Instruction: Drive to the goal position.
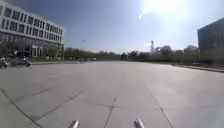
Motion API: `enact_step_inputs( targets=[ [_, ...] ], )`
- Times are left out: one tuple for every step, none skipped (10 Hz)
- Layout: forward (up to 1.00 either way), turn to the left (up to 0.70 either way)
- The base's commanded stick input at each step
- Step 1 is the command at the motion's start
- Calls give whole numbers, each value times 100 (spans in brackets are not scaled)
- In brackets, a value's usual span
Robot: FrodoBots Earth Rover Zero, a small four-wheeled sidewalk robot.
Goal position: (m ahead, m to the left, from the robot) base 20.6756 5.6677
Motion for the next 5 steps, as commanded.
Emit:
enact_step_inputs(
  targets=[
    [0, 0],
    [70, 0],
    [70, 0],
    [70, 0],
    [70, 0]
  ],
)
